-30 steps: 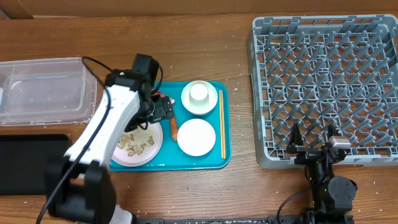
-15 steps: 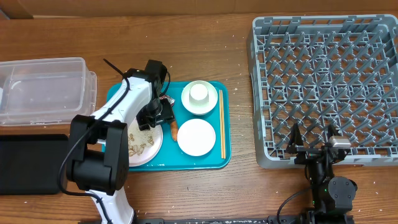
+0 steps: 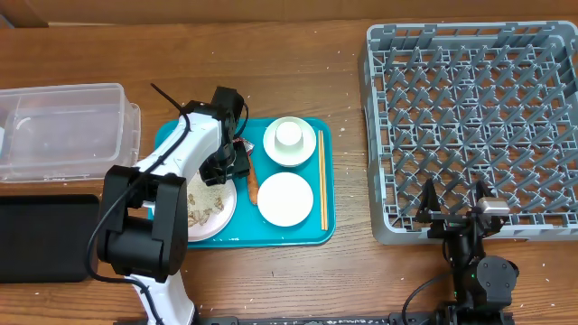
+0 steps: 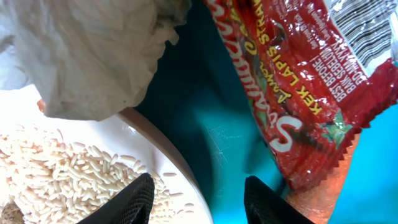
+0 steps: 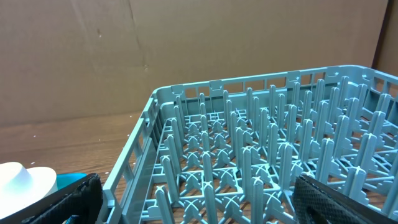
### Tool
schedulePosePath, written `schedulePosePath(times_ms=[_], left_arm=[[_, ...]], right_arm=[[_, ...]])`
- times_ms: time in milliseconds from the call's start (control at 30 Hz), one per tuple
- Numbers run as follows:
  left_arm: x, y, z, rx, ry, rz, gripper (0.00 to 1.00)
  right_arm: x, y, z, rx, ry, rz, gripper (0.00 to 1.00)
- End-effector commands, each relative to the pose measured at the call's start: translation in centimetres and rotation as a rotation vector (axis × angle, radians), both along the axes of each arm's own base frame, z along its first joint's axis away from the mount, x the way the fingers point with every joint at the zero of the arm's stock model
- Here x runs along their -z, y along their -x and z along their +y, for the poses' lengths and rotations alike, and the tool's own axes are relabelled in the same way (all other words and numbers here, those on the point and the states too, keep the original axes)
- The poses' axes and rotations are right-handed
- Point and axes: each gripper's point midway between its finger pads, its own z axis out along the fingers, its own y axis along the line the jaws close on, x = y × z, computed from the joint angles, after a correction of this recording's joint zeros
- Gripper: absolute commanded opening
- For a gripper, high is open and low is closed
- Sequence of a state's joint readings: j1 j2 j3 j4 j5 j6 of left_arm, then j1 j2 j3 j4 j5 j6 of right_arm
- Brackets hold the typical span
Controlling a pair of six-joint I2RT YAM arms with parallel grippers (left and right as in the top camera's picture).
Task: Sort waste into correct bins and load items into the dishwasher
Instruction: 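Move the left gripper to the white plate rim and grasp it, then lift the white plate with the left gripper toward the left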
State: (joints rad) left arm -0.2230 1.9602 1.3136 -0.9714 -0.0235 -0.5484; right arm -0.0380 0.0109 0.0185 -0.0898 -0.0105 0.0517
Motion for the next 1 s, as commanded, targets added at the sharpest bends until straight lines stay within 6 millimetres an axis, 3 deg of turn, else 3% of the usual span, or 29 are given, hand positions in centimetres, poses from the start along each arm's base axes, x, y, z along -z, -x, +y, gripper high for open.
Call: schedulePosePath(times_ms=[0,267,333,633,800,967], left_arm=[[0.9,0.9,-0.1,0.008,-0.018,0.03,0.49],[1.3,1.2,0.3,0.01,-0.038,0.034,0.41],[1.3,1.2,0.3,0.01,-0.037,0.034,0.27],[1.3,1.4,0.4,0.011,-0.04,0.043,0.07],[1.1,1.8,0.5,0.011,-0.044,0.061,0.04],[-0.5,1.8,0.6,0.012,-0.06,0.087,0.04]], right_arm=[[0.2,0.0,-0.2,0.012,0.004,-0.004,1.0],[0.2,0.0,-0.2,0.012,0.004,-0.004,1.0],[0.2,0.0,-0.2,0.012,0.004,-0.004,1.0],[0.2,0.0,-0.2,0.012,0.004,-0.004,1.0],[0.2,0.0,-0.2,0.012,0.004,-0.004,1.0],[0.2,0.0,-0.2,0.012,0.004,-0.004,1.0]])
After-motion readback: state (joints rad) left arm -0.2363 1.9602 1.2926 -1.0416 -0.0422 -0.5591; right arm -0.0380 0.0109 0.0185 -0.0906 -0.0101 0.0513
